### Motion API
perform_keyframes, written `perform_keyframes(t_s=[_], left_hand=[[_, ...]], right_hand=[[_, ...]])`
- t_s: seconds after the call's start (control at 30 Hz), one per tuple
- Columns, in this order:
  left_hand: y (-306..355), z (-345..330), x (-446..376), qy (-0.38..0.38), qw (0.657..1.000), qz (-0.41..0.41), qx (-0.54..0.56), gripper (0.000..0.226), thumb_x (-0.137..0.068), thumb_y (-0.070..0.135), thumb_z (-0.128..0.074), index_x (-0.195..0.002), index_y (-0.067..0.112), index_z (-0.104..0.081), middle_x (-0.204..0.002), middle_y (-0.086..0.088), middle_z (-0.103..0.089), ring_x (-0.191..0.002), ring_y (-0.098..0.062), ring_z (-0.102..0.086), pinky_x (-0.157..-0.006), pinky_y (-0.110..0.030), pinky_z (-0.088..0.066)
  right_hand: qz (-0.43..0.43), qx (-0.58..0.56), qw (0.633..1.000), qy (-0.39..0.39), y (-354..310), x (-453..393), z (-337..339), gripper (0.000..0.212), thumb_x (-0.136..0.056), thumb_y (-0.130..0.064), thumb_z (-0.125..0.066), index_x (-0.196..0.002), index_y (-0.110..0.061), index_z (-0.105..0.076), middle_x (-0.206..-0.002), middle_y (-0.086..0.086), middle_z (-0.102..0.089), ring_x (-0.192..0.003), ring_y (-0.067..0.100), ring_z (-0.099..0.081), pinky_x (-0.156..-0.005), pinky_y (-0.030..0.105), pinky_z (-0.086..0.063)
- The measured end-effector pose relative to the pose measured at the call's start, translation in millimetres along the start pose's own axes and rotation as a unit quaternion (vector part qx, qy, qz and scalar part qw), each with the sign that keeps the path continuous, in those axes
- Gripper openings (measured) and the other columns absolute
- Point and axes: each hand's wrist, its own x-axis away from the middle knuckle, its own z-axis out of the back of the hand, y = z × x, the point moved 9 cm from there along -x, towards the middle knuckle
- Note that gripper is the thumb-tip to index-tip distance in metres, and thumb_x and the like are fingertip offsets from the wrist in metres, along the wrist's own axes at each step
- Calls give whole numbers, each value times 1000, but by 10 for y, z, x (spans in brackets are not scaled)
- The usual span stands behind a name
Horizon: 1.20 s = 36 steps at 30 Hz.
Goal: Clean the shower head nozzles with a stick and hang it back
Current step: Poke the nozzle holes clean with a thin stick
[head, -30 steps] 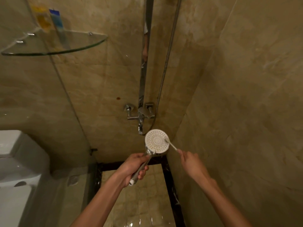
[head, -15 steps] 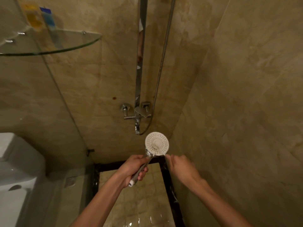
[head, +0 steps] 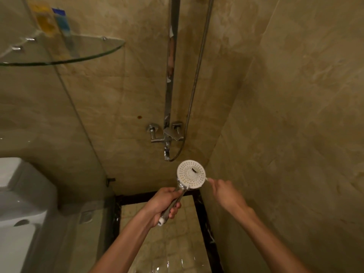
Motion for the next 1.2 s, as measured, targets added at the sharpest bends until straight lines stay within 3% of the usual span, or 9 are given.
perform_keyframes(t_s=[0.1,0.3,0.4,0.57,0.67,0.8,0.87,0.97,1.2], left_hand=[[-16,20,-13,4,1000,4,-3,15,-101,19,-52,-111,8,-53,-55,-7,-49,-32,-11,-37,-32,-16,-30],[-65,76,0,7,1000,12,9,17,-101,19,-53,-109,5,-56,-55,-7,-50,-33,-11,-38,-31,-18,-32],[-65,106,-6,9,1000,12,4,13,-100,20,-54,-102,7,-55,-55,-7,-50,-33,-11,-37,-31,-17,-32],[-84,106,13,14,1000,14,9,16,-100,21,-54,-107,7,-55,-54,-6,-50,-33,-11,-38,-31,-17,-32],[-51,110,8,9,1000,10,18,16,-100,22,-55,-106,7,-55,-55,-6,-50,-33,-11,-38,-31,-18,-32],[-45,138,48,-1,1000,7,19,15,-100,22,-55,-102,7,-55,-57,-7,-50,-34,-11,-38,-31,-18,-33],[-61,113,67,-3,1000,7,22,14,-101,21,-54,-102,7,-55,-57,-7,-50,-33,-11,-38,-30,-18,-32],[-58,64,87,-1,1000,3,28,13,-101,20,-52,-102,7,-53,-56,-7,-49,-33,-11,-37,-30,-17,-31],[-42,131,146,9,1000,-4,21,17,-101,20,-53,-111,7,-53,-56,-7,-49,-32,-11,-37,-31,-17,-32]], right_hand=[[16,7,1000,-14,-63,86,-124,50,-105,-50,-28,-81,-21,-62,-68,0,-58,-61,18,-58,-69,44,-57],[21,1,1000,-17,-35,-2,-26,48,-105,-47,-31,-69,-24,-52,-67,1,-59,-61,19,-59,-64,41,-51],[47,-2,999,-28,-117,107,-166,52,-105,-49,-31,-73,-18,-58,-67,4,-58,-57,18,-52,-66,46,-54],[38,14,999,-3,-96,17,10,43,-107,-41,-30,-72,-29,-52,-64,-3,-53,-62,20,-58,-67,43,-52],[54,-19,998,-2,-178,100,-69,50,-105,-48,-30,-75,-21,-59,-67,2,-60,-61,21,-60,-69,45,-56],[59,2,998,-18,-127,110,-77,48,-104,-51,-29,-69,-28,-53,-66,1,-61,-58,18,-60,-65,42,-58],[38,-5,999,-4,-62,-13,67,46,-105,-49,-29,-70,-29,-52,-63,-1,-58,-52,13,-54,-58,38,-53],[28,-18,999,6,-68,-136,176,48,-106,-47,-28,-73,-25,-54,-67,-1,-59,-58,14,-57,-61,34,-46],[75,26,997,-19,-231,-40,-84,45,-106,-45,-29,-69,-30,-49,-66,0,-59,-59,17,-59,-67,43,-57]])
